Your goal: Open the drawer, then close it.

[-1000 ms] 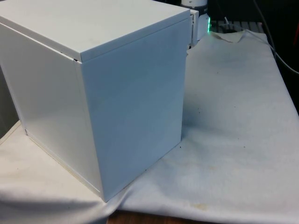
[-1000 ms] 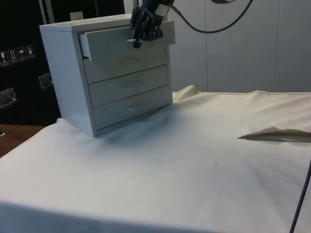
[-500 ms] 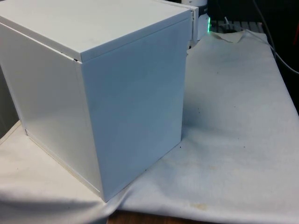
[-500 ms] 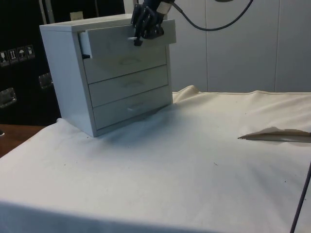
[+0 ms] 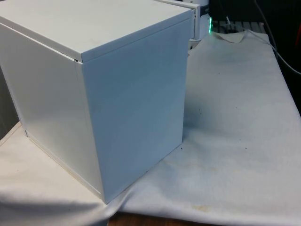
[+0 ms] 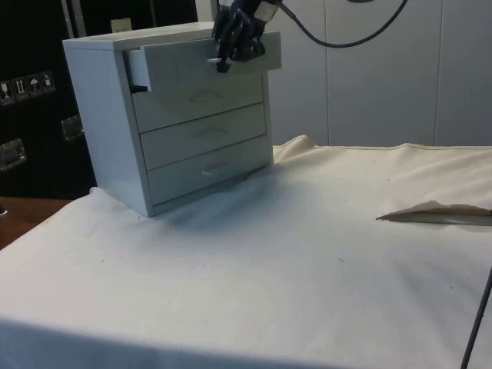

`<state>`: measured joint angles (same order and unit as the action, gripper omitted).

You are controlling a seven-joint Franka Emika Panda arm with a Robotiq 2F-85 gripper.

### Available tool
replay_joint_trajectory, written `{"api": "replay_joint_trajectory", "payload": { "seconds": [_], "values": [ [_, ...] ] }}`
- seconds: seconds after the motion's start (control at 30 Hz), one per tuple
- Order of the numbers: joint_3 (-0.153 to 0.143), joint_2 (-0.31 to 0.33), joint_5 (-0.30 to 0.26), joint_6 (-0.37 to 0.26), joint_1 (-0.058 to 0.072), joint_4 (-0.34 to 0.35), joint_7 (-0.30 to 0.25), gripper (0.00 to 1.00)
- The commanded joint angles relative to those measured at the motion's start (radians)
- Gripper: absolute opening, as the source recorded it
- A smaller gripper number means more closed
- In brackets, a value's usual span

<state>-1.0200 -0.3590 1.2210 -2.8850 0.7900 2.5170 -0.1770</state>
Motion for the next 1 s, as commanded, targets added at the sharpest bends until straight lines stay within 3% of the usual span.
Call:
{"api": "replay_joint_trajectory", "payload": {
  "seconds": [0.0,0.23,0.27,0.3,0.57,0.6,0.63,0.83,0.87,0.9,0.97],
  "values": [
    [0.022,-0.038,0.042,0.009,-0.041,0.029,0.015,0.0],
    [0.033,-0.038,0.044,0.02,-0.039,0.029,0.016,0.0],
    [0.004,0.0,0.002,0.0,0.0,0.002,0.0,0.0],
    [0.038,-0.037,0.047,0.026,-0.038,0.028,0.015,0.0],
    [0.061,-0.041,0.065,0.076,-0.029,0.026,0.01,0.0],
    [0.036,-0.01,0.032,0.056,0.0,0.004,0.0,0.0],
    [0.067,-0.044,0.071,0.087,-0.028,0.028,0.01,0.0],
    [0.076,-0.068,0.081,0.105,-0.032,0.046,0.014,0.0],
    [0.051,-0.033,0.045,0.089,0.0,0.018,0.0,0.0],
    [0.076,-0.07,0.082,0.106,-0.032,0.047,0.015,0.0],
    [0.078,-0.077,0.084,0.11,-0.034,0.052,0.017,0.0]
  ]
}}
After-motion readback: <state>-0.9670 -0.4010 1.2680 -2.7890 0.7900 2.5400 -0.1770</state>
